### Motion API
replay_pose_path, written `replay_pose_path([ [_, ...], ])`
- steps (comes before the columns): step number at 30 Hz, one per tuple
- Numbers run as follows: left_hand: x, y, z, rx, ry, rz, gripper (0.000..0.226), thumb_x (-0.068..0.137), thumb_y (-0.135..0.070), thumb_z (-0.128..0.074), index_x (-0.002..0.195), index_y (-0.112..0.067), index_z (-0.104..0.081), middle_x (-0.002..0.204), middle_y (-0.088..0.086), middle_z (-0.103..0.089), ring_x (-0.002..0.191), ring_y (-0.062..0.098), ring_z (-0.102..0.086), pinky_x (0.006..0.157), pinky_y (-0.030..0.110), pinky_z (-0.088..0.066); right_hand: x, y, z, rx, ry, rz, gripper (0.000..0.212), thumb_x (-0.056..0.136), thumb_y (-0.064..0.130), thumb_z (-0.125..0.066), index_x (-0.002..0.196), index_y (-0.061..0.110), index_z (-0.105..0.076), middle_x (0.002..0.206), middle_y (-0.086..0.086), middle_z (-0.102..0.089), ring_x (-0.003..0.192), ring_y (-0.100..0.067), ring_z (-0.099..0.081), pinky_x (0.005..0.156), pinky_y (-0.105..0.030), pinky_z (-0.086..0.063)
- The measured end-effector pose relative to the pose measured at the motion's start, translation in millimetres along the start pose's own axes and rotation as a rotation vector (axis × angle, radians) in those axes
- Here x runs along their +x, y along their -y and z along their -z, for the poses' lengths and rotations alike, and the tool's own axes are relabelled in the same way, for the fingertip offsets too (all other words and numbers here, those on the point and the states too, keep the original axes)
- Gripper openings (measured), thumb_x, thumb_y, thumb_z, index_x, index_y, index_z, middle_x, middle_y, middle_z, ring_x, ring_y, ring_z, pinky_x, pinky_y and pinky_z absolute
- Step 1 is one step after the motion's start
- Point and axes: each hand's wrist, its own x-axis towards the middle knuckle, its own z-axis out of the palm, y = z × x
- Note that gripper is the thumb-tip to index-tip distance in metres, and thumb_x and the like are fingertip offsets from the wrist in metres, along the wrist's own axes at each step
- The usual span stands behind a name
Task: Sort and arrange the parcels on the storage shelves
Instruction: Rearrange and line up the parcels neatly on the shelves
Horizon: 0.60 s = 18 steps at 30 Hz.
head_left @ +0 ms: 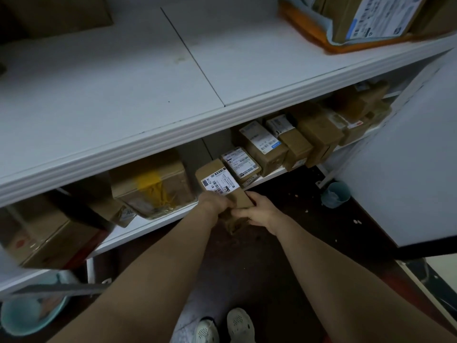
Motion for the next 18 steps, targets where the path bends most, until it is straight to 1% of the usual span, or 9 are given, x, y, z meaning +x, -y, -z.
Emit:
replay_pose_path([
  [2, 7, 1, 3, -0.046, -0.023, 0.002, 0.047, 0.075, -0.002, -0.076, 0.117, -0.001, -0.056, 0.114, 0.012, -0.063, 0.105, 0.028, -0.062, 0.087, 0.032, -0.052, 14, 0, -8, -0.021, -0.021, 0.010, 0.088, 0.060, 0.043, -0.086, 0.138, 0.041, -0.045, 0.134, -0.002, -0.051, 0.123, -0.020, -0.050, 0.105, -0.041, -0.044],
  [4, 15, 0, 6, -0.068, -0.039, -0.011, 0.047, 0.078, -0.004, -0.075, 0.120, 0.001, -0.054, 0.116, 0.015, -0.063, 0.106, 0.029, -0.062, 0.089, 0.035, -0.052, 54, -17, -14, -0.029, -0.034, 0.002, 0.101, 0.042, 0.061, -0.083, 0.134, 0.055, -0.041, 0.141, -0.001, -0.045, 0.129, -0.022, -0.044, 0.107, -0.044, -0.041],
  [6, 24, -1, 8, -0.063, -0.061, -0.016, 0.049, 0.079, -0.006, -0.074, 0.123, 0.004, -0.052, 0.117, 0.018, -0.062, 0.105, 0.031, -0.063, 0.091, 0.039, -0.052, 81, -24, -18, -0.028, -0.038, 0.014, 0.105, 0.038, 0.065, -0.080, 0.134, 0.057, -0.039, 0.141, 0.000, -0.046, 0.132, -0.023, -0.041, 0.108, -0.044, -0.040],
  [8, 35, -1, 9, -0.030, -0.084, -0.028, 0.048, 0.083, -0.009, -0.071, 0.124, 0.004, -0.050, 0.118, 0.018, -0.061, 0.105, 0.031, -0.062, 0.088, 0.037, -0.052, 66, -4, -21, -0.017, -0.046, 0.047, 0.094, 0.052, 0.055, -0.083, 0.136, 0.049, -0.044, 0.134, 0.002, -0.054, 0.127, -0.021, -0.048, 0.106, -0.041, -0.043],
  [10, 44, -2, 11, 0.000, -0.108, -0.044, 0.043, 0.086, -0.011, -0.067, 0.124, 0.000, -0.051, 0.118, 0.016, -0.061, 0.104, 0.028, -0.061, 0.084, 0.033, -0.051, 61, 8, -23, 0.042, -0.052, 0.073, 0.072, 0.075, 0.033, -0.080, 0.139, 0.037, -0.047, 0.123, 0.003, -0.060, 0.118, -0.017, -0.054, 0.101, -0.036, -0.047],
  [12, 53, -3, 13, 0.014, -0.118, -0.067, 0.037, 0.088, -0.008, -0.062, 0.123, -0.001, -0.054, 0.118, 0.015, -0.061, 0.100, 0.026, -0.060, 0.083, 0.031, -0.050, 70, 10, -24, 0.079, -0.053, 0.099, 0.062, 0.086, 0.020, -0.071, 0.142, 0.028, -0.044, 0.120, 0.001, -0.059, 0.111, -0.017, -0.056, 0.084, -0.029, -0.052],
  [14, 61, -2, 14, 0.013, -0.106, -0.074, 0.036, 0.087, -0.004, -0.059, 0.123, -0.003, -0.056, 0.119, 0.015, -0.063, 0.101, 0.026, -0.062, 0.090, 0.034, -0.052, 76, 14, -26, 0.083, -0.079, 0.112, 0.063, 0.090, 0.017, -0.066, 0.147, 0.024, -0.038, 0.130, -0.002, -0.056, 0.113, -0.020, -0.055, 0.068, -0.022, -0.050],
  [16, 67, -2, 14, 0.036, -0.092, -0.096, 0.035, 0.089, -0.001, -0.055, 0.123, -0.002, -0.057, 0.120, 0.016, -0.063, 0.107, 0.028, -0.061, 0.097, 0.035, -0.050, 86, 18, -29, 0.054, -0.120, 0.112, 0.060, 0.092, 0.012, -0.062, 0.146, 0.015, -0.037, 0.134, -0.008, -0.053, 0.116, -0.025, -0.056, 0.071, -0.026, -0.053],
  [18, 69, -4, 14, 0.076, -0.099, -0.131, 0.038, 0.092, 0.003, -0.047, 0.129, 0.001, -0.053, 0.124, 0.016, -0.060, 0.114, 0.029, -0.057, 0.100, 0.032, -0.046, 94, 22, -34, -0.009, -0.152, 0.110, 0.053, 0.092, 0.009, -0.061, 0.141, 0.007, -0.042, 0.130, -0.013, -0.055, 0.116, -0.028, -0.056, 0.091, -0.035, -0.052],
])
